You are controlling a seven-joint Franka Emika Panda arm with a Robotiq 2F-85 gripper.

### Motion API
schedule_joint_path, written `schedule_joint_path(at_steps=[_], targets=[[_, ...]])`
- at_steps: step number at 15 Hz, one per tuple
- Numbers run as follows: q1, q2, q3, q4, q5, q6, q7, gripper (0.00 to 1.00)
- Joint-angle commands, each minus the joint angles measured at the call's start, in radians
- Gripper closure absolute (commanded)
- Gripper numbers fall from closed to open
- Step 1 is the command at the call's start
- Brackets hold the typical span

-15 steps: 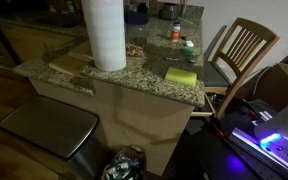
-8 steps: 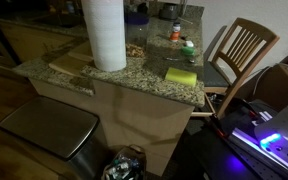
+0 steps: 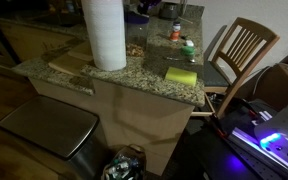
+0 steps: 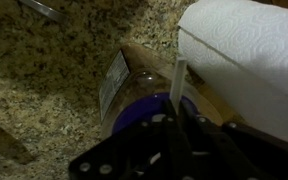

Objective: Put the white spoon on top of the clear container with the blue lid

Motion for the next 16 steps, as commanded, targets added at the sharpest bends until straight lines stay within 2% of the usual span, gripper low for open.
schedule_joint_path(at_steps=[1, 6, 10, 16], targets=[[0.007, -0.038, 0.006, -0.032, 0.016, -0.016, -0.001, 0.97], [0.006, -0.089, 0.012, -0.035, -0.019, -0.034, 0.042, 0.97], [-0.002, -0.114, 0.023, -0.048, -0.099, -0.043, 0.123, 0.97], [-0.001, -0.124, 0.032, -0.009, -0.111, -0.134, 0.234, 0.97]])
